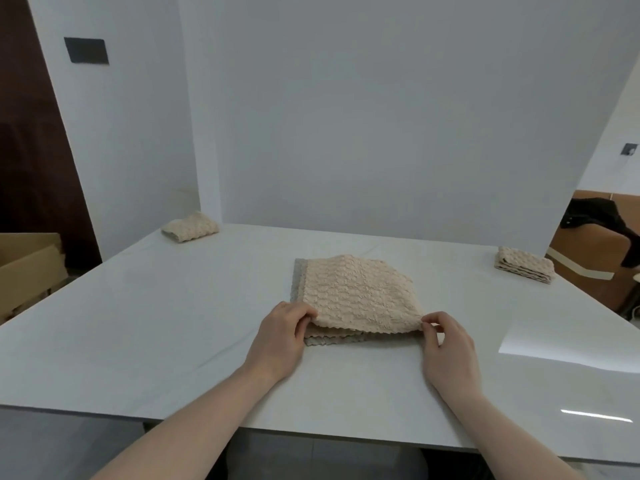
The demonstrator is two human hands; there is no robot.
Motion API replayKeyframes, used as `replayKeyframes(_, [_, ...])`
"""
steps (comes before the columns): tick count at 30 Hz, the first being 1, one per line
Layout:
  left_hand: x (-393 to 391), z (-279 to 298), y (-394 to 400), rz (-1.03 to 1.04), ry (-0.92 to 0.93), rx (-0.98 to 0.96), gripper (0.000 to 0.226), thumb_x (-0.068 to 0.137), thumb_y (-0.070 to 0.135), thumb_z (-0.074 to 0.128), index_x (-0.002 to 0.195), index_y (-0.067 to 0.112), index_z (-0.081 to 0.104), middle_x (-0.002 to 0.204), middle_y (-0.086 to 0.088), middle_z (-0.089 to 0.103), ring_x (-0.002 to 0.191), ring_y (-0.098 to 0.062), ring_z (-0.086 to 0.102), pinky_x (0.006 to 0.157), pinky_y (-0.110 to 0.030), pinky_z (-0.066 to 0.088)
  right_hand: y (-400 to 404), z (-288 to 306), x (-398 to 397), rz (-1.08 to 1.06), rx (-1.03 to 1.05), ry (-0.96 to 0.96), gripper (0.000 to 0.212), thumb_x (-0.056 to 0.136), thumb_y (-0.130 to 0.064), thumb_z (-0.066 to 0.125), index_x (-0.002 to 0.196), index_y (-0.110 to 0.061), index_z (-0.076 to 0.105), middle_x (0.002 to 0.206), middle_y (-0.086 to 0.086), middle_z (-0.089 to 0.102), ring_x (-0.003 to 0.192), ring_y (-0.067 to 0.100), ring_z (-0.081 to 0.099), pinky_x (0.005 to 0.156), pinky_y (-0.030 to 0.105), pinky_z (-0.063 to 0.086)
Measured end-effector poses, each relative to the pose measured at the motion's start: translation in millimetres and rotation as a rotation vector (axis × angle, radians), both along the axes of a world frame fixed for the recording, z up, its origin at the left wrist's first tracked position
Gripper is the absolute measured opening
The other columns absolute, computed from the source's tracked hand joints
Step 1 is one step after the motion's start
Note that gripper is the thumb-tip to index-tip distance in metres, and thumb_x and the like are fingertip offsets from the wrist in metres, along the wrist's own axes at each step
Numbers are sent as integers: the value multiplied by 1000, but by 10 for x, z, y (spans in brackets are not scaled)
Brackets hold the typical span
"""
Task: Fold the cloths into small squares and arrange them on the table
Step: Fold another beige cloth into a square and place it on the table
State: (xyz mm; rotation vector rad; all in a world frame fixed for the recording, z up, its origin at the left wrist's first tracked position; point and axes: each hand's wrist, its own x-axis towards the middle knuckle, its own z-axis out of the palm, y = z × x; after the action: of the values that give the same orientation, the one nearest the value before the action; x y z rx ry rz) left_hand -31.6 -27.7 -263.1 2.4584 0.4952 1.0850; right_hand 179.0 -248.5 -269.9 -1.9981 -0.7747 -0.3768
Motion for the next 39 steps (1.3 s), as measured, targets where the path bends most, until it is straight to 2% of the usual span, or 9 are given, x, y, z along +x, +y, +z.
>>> replayKeyframes(6, [-29,28,-59,-1,-79,128,23,97,-3,53,104,17,59,98,12,56,84,-7,55,77,-17,47,-13,13,-43,23,17,-29,19,96,-6,59,98,-25,61,90,-4,67,87,20,62,78,38,48])
replayKeyframes(10, [-14,27,-81,-32,-65,225,35,88,-12,59,109,15,63,105,9,58,89,-6,57,84,-13,47,-36,34,-104,50,25,-16,28,92,-3,59,101,-29,62,99,-7,64,92,13,63,86,31,49])
replayKeyframes(15, [-81,107,-235,-56,-2,242,42,83,-13,59,108,20,65,109,14,56,94,-5,57,83,-21,52,-98,107,-238,80,-25,35,46,82,2,62,110,-34,65,113,-10,59,103,3,56,96,22,42])
replayKeyframes(20, [-113,723,-402,-41,-154,104,27,89,-3,64,102,20,70,102,16,58,94,-2,60,87,-20,51,-248,383,-233,49,84,5,39,88,3,65,100,-35,69,102,-8,65,107,15,61,94,28,43])
replayKeyframes(25, [-280,1555,-484,-4,-256,108,12,93,12,67,94,23,67,93,16,55,79,-6,57,75,-25,49,-355,1197,-335,54,284,-89,37,89,3,59,102,-29,71,95,-4,69,92,16,63,91,35,49])
replayKeyframes(28, [-453,1970,-587,4,-332,111,11,99,20,63,90,27,61,88,15,55,74,-5,55,68,-20,43,-442,1716,-468,96,397,-105,27,92,-7,60,102,-29,72,89,-7,70,89,16,63,83,32,50])
replayKeyframes(30, [-575,2175,-642,16,-355,74,19,102,29,58,83,27,57,76,12,57,66,-9,53,62,-28,43,-525,1983,-562,130,450,-112,15,96,-19,63,100,-30,71,88,-8,70,85,13,63,76,27,48])
replayKeyframes(34, [-756,2314,-660,87,-304,26,37,103,43,51,73,22,54,63,4,56,57,-15,52,59,-37,45,-642,2199,-672,163,427,-135,11,97,-22,62,100,-27,72,85,-12,71,80,5,63,69,19,46])
replayKeyframes(39, [-806,2104,-581,224,-32,17,47,98,50,53,62,19,52,59,5,55,63,-17,54,62,-34,46,-653,1995,-650,167,262,-52,8,96,-26,66,91,-30,70,80,-12,71,78,-3,63,65,9,44])
